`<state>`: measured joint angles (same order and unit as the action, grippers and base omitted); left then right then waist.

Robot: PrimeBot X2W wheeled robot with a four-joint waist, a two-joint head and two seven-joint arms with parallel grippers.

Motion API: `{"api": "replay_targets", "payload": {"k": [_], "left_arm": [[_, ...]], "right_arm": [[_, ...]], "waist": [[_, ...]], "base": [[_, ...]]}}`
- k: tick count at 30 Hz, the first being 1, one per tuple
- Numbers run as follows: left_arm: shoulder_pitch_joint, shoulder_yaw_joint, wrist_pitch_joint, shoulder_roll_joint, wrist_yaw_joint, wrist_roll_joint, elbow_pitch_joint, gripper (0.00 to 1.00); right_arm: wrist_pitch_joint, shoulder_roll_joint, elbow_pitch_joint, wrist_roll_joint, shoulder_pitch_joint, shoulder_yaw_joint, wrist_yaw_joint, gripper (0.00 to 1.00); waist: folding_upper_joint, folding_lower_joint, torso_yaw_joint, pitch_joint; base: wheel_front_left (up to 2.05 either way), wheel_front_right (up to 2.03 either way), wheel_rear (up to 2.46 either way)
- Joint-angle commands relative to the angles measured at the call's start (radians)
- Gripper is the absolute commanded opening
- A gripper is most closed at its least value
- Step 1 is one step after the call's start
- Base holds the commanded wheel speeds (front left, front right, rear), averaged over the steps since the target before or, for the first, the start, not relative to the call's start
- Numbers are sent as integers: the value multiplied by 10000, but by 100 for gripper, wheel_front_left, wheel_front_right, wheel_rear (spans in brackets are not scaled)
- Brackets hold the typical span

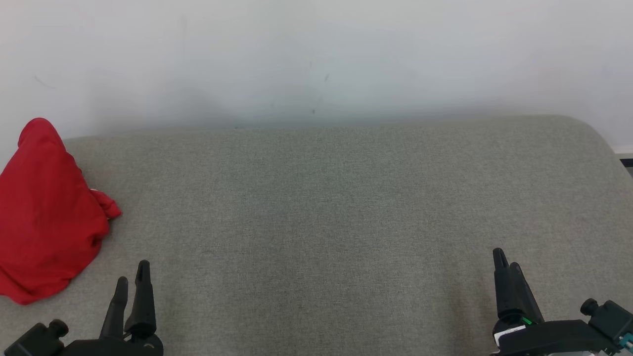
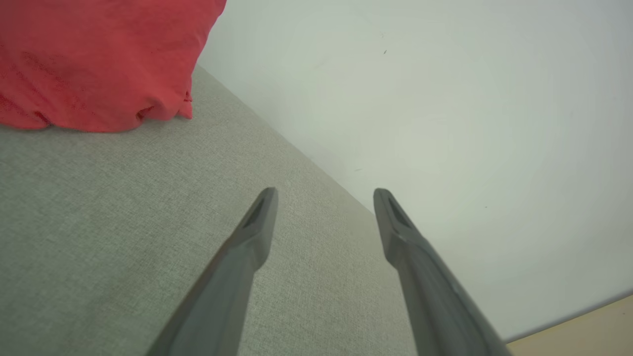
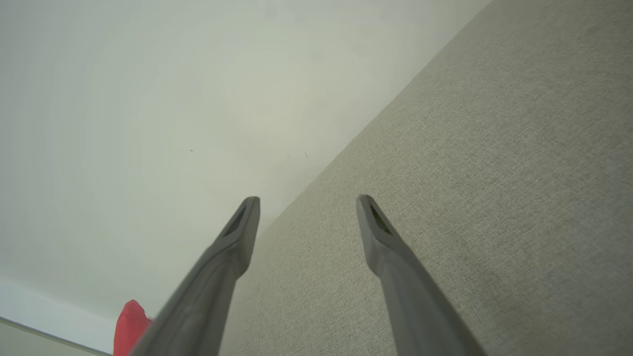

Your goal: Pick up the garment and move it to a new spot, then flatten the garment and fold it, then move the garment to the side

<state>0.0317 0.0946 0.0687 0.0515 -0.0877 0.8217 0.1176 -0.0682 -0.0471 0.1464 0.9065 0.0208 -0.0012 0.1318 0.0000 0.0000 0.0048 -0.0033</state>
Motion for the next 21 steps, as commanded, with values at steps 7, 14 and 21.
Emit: {"api": "replay_targets", "payload": {"k": [7, 14, 21], "left_arm": [[-56, -157, 303, 262, 245, -1411, -270, 100], [-151, -291, 485, 337, 411, -2139, -346, 100], [-225, -372, 687, 441, 520, -2861, -381, 100]], "right_arm": [[-307, -34, -159, -1421, -16, 210, -8, 100], [-490, -35, -168, -2244, -85, 316, -9, 100], [-688, -37, -164, -3014, -184, 456, -11, 100]], "waist": [[0, 0, 36, -60], [0, 0, 61, -94], [0, 0, 97, -119]], "base": [[0, 0, 0], [0, 0, 0], [0, 0, 0]]}}
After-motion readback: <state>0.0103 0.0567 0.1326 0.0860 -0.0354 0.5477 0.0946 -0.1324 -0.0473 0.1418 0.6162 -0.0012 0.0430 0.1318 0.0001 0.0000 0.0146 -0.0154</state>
